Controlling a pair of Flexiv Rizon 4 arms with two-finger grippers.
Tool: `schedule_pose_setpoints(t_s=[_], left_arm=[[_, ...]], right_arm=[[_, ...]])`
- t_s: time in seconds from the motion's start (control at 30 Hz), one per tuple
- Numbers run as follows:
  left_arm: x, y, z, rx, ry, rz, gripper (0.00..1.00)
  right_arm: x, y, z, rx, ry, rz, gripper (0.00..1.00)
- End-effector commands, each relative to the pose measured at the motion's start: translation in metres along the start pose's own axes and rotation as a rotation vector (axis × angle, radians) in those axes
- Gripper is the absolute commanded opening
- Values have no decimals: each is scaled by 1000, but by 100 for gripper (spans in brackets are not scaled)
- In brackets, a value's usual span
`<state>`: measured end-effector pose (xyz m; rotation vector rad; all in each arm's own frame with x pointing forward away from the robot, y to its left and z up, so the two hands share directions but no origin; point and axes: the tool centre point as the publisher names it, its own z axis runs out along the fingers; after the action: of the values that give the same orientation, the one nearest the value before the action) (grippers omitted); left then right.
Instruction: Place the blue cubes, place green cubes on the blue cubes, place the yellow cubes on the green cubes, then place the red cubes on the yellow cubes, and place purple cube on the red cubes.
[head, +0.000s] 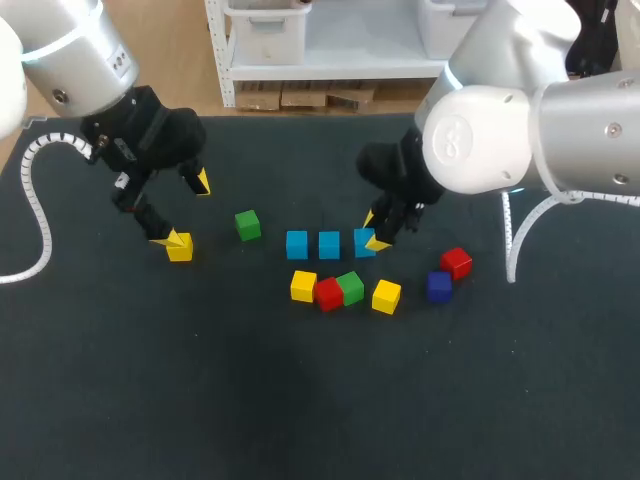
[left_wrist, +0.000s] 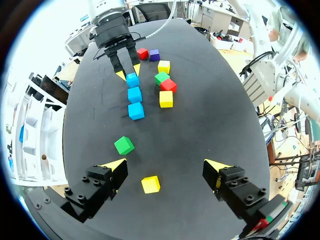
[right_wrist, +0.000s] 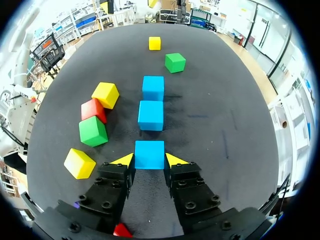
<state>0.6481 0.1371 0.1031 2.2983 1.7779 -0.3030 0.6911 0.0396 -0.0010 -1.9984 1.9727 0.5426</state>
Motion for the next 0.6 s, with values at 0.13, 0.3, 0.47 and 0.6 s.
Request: schedule_pose_setpoints(t_s=[0.13,0.3,0.47,0.6], left_arm=[[1,1,0,1,-1,2,100],[1,1,0,1,-1,2,100],[1,1,0,1,-1,2,100],[1,1,0,1,-1,2,100]], right_arm=[[-2,-1,3,-6,-6,-4,0],[-2,-2,4,-7,-7,-7,0],[-2,-3,5,-8,-8,-9,0],[-2,-3,4,-8,-7,-9,0]])
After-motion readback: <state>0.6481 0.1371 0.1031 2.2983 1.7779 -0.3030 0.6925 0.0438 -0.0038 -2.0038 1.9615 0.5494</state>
